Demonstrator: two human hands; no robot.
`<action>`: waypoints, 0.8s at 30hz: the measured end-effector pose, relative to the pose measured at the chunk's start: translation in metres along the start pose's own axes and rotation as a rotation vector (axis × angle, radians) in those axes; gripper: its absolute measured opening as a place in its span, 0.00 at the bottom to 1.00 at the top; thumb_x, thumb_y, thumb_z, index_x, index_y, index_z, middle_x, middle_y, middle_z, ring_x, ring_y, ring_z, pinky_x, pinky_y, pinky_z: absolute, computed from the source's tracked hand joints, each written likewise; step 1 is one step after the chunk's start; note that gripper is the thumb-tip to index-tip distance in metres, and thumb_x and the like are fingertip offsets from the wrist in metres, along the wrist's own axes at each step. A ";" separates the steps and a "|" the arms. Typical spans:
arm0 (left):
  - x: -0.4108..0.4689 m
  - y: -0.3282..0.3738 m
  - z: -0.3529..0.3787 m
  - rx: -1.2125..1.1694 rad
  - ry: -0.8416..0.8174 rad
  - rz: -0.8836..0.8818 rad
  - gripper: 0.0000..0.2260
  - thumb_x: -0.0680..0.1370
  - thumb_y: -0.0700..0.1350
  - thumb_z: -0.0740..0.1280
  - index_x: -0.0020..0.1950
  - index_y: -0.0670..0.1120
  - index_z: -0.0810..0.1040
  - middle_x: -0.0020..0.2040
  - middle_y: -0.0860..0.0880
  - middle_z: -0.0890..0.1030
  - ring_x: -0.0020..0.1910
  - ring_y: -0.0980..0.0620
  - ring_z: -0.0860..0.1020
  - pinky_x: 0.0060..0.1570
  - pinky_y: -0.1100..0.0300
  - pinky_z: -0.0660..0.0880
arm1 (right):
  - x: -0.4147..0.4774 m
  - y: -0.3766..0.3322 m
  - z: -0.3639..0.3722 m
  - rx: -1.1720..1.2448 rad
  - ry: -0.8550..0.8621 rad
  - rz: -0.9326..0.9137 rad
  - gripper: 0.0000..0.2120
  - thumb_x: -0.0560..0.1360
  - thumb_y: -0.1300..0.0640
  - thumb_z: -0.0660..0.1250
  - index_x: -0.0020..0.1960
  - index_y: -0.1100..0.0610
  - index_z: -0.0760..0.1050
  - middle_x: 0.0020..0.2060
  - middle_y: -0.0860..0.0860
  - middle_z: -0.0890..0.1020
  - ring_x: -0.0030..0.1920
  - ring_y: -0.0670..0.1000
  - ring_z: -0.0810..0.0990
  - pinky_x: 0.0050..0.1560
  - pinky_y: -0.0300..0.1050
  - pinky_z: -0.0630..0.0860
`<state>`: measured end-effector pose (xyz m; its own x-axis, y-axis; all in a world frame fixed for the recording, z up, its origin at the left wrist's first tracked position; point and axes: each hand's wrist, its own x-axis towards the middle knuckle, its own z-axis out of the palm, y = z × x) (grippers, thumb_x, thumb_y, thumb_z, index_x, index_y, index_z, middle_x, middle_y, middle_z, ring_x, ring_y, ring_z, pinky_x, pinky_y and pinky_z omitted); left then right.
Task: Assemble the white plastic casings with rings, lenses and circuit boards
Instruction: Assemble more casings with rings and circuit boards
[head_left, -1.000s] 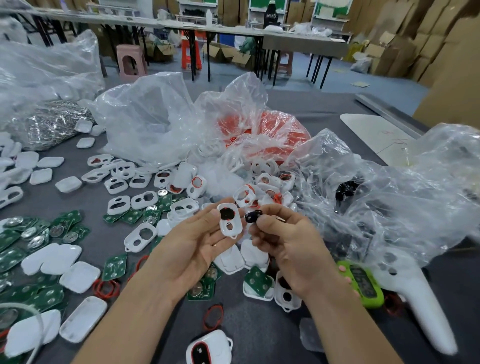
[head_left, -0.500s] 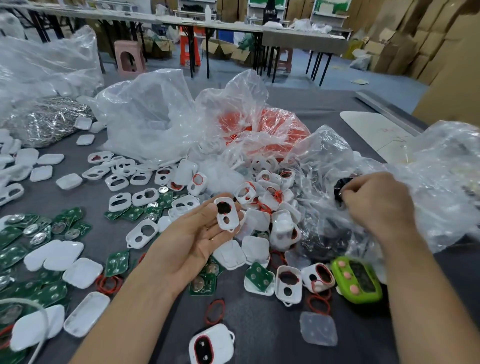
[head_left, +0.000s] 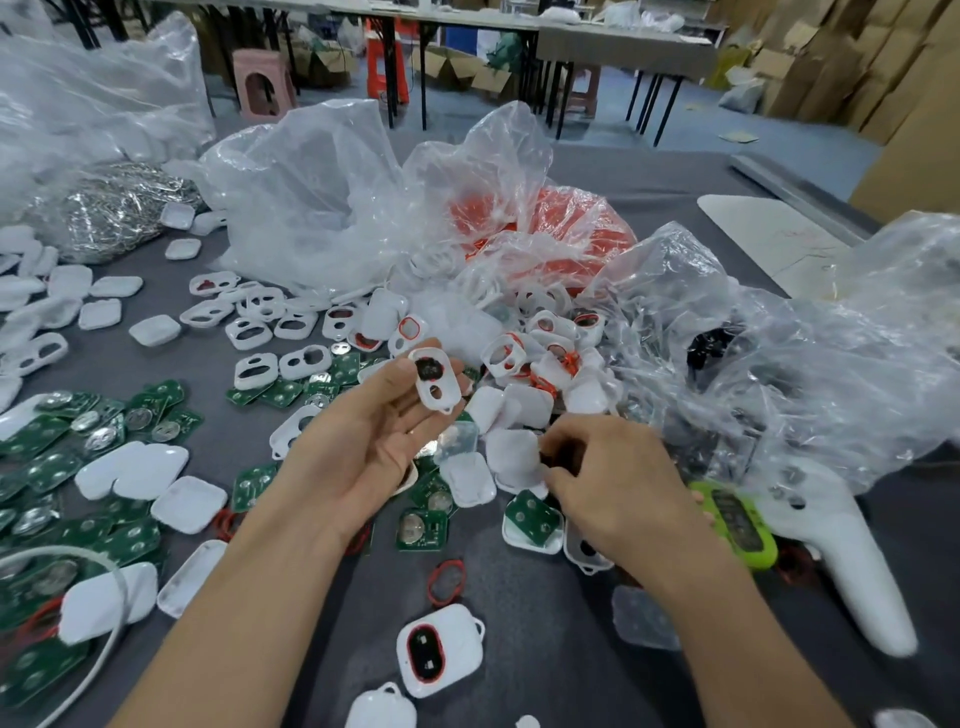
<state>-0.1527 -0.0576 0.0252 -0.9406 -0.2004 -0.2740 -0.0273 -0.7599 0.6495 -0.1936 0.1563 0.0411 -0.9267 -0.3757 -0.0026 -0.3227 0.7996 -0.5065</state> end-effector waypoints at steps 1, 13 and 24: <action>-0.001 0.002 -0.001 0.003 0.008 0.009 0.20 0.75 0.43 0.69 0.66 0.40 0.80 0.61 0.38 0.83 0.62 0.41 0.82 0.57 0.52 0.82 | -0.001 0.000 0.002 -0.009 0.006 -0.011 0.10 0.72 0.55 0.73 0.52 0.45 0.80 0.45 0.43 0.83 0.47 0.49 0.80 0.47 0.41 0.73; -0.001 0.014 -0.011 -0.040 0.019 0.058 0.13 0.78 0.42 0.67 0.60 0.38 0.84 0.61 0.38 0.84 0.62 0.41 0.82 0.58 0.49 0.81 | 0.014 -0.008 0.030 0.174 0.279 -0.012 0.07 0.79 0.46 0.66 0.53 0.45 0.80 0.38 0.43 0.82 0.42 0.50 0.80 0.43 0.44 0.72; 0.001 0.015 -0.012 -0.022 -0.024 0.075 0.12 0.76 0.42 0.68 0.54 0.41 0.87 0.62 0.38 0.83 0.63 0.41 0.82 0.62 0.48 0.79 | 0.010 0.016 0.012 0.007 0.010 -0.089 0.10 0.70 0.55 0.73 0.47 0.42 0.85 0.44 0.38 0.84 0.44 0.39 0.79 0.45 0.23 0.68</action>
<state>-0.1504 -0.0768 0.0259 -0.9475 -0.2428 -0.2081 0.0508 -0.7568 0.6516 -0.2060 0.1598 0.0229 -0.8963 -0.4403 0.0518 -0.4028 0.7598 -0.5103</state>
